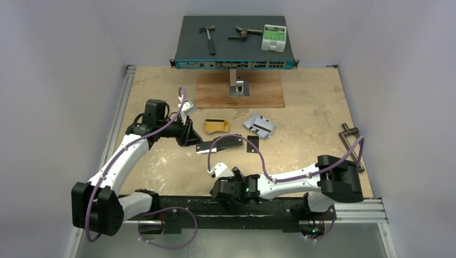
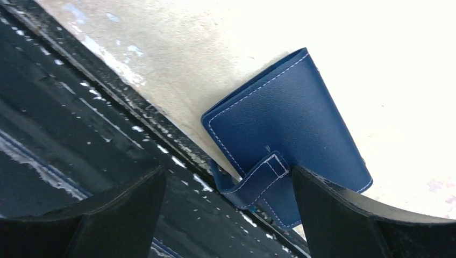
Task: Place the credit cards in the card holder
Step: Pick up the card holder from the corner of the board, then place the card holder at the corner of the board, then move the card holder to the center of the board.
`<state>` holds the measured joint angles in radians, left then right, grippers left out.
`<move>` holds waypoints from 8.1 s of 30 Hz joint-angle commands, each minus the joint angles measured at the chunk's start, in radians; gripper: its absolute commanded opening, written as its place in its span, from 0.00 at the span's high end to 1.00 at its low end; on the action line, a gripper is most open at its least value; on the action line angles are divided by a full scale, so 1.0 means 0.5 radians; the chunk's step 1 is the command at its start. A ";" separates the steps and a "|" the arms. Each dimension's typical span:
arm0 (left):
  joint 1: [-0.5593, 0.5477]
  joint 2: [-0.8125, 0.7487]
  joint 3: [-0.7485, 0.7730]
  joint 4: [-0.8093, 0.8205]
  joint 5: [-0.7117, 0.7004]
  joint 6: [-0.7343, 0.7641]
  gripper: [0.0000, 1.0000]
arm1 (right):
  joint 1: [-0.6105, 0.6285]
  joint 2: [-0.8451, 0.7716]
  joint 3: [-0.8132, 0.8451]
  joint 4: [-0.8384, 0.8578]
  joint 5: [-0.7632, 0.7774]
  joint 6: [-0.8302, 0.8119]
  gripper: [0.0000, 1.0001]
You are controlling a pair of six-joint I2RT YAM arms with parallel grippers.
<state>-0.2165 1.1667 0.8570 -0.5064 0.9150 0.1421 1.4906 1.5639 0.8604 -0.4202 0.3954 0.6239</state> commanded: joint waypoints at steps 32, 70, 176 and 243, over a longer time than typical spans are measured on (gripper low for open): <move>0.007 -0.077 0.037 -0.013 0.078 -0.002 0.80 | 0.357 0.685 0.456 -0.426 0.385 0.256 1.00; 0.029 0.056 -0.170 0.486 0.200 0.073 0.84 | -0.254 -1.613 -0.448 1.380 -0.110 0.019 1.00; -1.246 0.771 0.310 -0.366 -1.011 0.895 1.00 | -1.095 -0.632 -1.339 1.912 -1.372 0.935 0.43; -1.899 -0.084 -0.275 -0.175 -1.319 0.937 0.71 | -0.975 -0.449 -0.740 1.028 -0.708 0.564 0.40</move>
<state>-1.1099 1.1126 0.7780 -0.7544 0.3321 0.6495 0.9909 1.3529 0.4679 0.1486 0.0158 0.9546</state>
